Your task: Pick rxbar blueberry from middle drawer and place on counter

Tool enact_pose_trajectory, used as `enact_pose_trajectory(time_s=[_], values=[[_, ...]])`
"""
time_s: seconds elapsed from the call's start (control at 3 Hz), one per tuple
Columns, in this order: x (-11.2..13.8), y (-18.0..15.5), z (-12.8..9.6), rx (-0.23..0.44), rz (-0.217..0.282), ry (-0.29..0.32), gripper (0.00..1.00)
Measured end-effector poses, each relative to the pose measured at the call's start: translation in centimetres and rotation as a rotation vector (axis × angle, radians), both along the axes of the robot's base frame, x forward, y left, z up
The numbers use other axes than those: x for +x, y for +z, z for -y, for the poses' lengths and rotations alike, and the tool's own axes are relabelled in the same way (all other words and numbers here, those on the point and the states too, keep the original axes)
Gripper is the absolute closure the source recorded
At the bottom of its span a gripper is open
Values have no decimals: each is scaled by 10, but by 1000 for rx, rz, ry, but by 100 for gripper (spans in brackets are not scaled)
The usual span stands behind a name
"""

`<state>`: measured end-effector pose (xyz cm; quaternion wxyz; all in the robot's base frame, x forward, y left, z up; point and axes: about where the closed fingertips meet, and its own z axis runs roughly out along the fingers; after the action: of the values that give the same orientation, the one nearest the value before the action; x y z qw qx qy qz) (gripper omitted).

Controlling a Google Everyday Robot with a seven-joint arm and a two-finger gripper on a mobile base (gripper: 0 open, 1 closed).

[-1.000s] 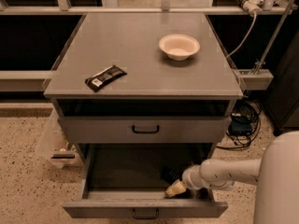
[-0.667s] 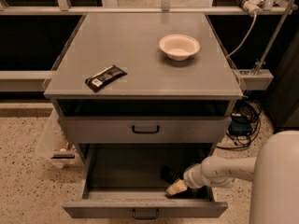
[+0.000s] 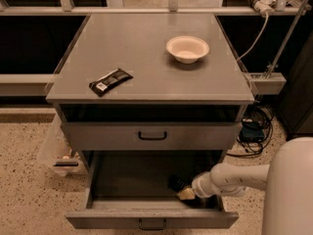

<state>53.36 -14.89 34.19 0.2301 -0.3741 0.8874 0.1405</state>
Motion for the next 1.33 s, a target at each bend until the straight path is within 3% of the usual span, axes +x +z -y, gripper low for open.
enact_pose_trajectory(time_s=[0.67,1.0,1.33], values=[[0,9,0,0,0,0,87],[0,14,0,0,0,0,100],[0,14,0,0,0,0,100]])
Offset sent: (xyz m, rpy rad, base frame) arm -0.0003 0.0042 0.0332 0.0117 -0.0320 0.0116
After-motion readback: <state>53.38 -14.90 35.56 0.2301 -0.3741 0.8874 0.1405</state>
